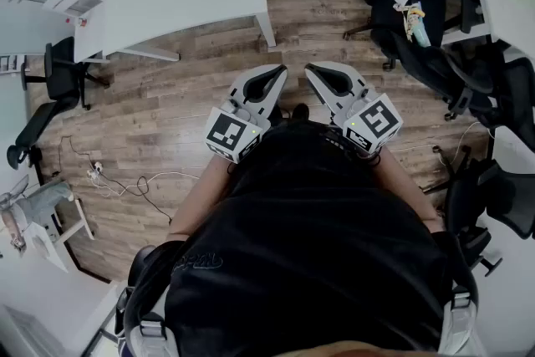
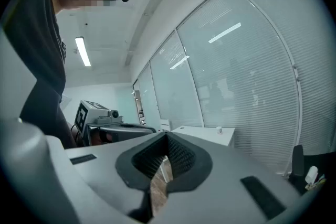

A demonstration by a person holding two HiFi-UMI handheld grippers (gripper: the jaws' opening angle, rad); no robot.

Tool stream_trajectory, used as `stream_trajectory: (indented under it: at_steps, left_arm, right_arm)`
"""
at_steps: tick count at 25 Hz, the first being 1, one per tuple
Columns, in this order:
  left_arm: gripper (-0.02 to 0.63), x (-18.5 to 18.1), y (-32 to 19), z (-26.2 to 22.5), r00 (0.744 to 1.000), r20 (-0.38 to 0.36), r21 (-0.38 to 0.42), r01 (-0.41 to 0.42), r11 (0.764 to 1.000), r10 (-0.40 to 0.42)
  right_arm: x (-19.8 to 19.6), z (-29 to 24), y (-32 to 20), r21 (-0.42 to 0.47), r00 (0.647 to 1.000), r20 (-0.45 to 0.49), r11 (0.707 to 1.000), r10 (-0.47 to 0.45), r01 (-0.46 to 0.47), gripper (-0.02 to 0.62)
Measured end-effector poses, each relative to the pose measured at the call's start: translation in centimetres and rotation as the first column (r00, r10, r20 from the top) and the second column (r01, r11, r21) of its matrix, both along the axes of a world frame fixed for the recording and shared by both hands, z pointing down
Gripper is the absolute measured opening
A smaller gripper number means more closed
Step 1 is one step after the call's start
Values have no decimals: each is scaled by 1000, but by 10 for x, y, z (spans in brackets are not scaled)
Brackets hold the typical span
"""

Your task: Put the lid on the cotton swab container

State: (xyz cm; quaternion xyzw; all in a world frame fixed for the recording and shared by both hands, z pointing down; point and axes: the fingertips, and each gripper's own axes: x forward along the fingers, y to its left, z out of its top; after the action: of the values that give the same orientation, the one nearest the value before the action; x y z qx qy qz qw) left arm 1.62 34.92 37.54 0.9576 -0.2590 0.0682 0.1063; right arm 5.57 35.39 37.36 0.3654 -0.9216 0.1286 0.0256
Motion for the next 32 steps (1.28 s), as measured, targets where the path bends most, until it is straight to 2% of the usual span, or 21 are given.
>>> stream_trajectory:
  at_steps: [10,18,24,32]
  left_arm:
    - [15,-10,-12,4,1000,-8,-17,2,1000,-2]
    - [15,-33,-40,7,999,-34,-27,7,1000,-8]
    - [15,-65,-83,7,999,-33,-28,9,1000,-9]
    - [15,-116,-149,-2,999,-37,-19,14,1000,-14]
  right_arm:
    - [-7,1,-13,-10,1000,4,1000,1,-1,23]
    - [-29,2,-39,-11,1000,13,1000,-8,9,23]
    - [-59,0,-85,-15,1000,17,1000,-8,8,23]
    - [-119,-6,-153,-11,999,12,999,-45,45,23]
